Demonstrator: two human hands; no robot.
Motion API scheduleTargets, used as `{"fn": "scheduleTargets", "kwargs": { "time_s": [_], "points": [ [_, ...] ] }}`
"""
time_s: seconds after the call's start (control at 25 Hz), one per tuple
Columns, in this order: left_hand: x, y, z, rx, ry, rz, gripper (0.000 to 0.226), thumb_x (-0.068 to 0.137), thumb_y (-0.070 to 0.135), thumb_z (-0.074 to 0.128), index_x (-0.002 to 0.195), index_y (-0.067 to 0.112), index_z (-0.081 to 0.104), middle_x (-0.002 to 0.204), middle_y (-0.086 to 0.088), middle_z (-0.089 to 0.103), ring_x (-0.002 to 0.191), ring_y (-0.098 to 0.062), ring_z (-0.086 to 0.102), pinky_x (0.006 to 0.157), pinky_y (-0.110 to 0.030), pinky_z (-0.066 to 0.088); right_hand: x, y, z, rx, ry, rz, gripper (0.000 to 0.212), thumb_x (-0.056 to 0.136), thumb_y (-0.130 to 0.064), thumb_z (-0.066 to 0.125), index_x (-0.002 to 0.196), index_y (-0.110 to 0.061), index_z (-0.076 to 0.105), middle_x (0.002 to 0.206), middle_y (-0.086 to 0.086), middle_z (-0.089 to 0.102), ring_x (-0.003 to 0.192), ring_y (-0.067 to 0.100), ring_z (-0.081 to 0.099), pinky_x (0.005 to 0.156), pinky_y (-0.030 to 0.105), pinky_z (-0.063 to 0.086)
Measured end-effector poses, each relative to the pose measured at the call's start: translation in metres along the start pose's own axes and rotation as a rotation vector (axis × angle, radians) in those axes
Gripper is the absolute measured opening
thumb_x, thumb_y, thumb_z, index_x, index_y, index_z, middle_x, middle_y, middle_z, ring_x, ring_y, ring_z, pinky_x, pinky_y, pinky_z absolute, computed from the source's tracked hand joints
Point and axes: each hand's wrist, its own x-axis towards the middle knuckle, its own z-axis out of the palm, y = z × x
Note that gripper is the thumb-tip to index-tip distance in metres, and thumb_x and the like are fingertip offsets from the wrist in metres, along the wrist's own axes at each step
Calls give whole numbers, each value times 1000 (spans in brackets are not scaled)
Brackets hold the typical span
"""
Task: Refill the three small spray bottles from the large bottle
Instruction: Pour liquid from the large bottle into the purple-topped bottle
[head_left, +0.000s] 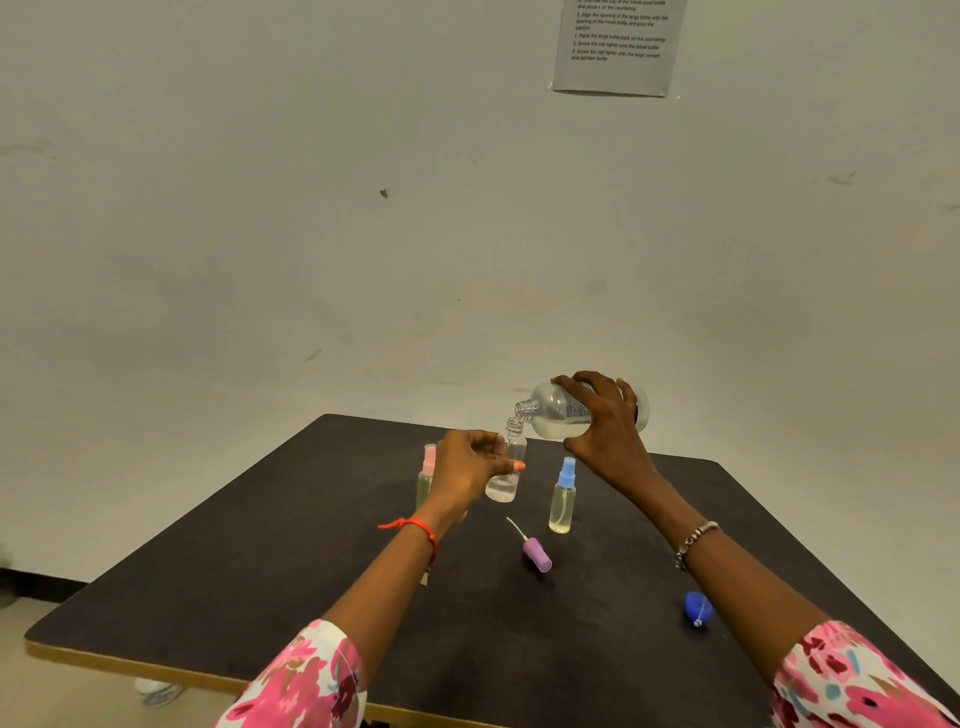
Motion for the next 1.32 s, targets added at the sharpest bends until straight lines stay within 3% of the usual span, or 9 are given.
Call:
{"fn": "scheduleTargets", "kwargs": {
  "time_s": [1.32],
  "points": [
    [0,-2,3,27,7,-17,45,66,8,78,108,1,63,107,-14,67,101,-26,63,92,-36,51,-2,2,-1,-13,-2,-15,67,64,0,71,126,-13,51,130,15,49,127,28,40,114,49,9]
  ]
}}
